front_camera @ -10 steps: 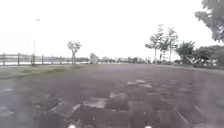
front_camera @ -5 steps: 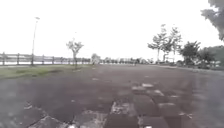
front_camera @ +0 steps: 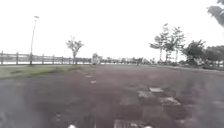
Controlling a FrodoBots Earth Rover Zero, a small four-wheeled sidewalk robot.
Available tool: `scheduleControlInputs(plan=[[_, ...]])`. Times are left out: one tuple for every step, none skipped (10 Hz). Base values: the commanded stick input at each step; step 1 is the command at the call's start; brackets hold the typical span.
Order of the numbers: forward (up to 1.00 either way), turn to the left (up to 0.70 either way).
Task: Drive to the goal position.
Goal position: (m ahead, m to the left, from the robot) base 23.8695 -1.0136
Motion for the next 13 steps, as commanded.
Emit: scheduleControlInputs(plan=[[1.0,0.0],[1.0,-0.2],[1.0,-0.4],[1.0,-0.4],[1.0,-0.4],[1.0,0.0],[1.0,0.0],[1.0,0.0],[1.0,0.0],[1.0,0.0],[1.0,0.0],[1.0,0.0],[1.0,0.0]])
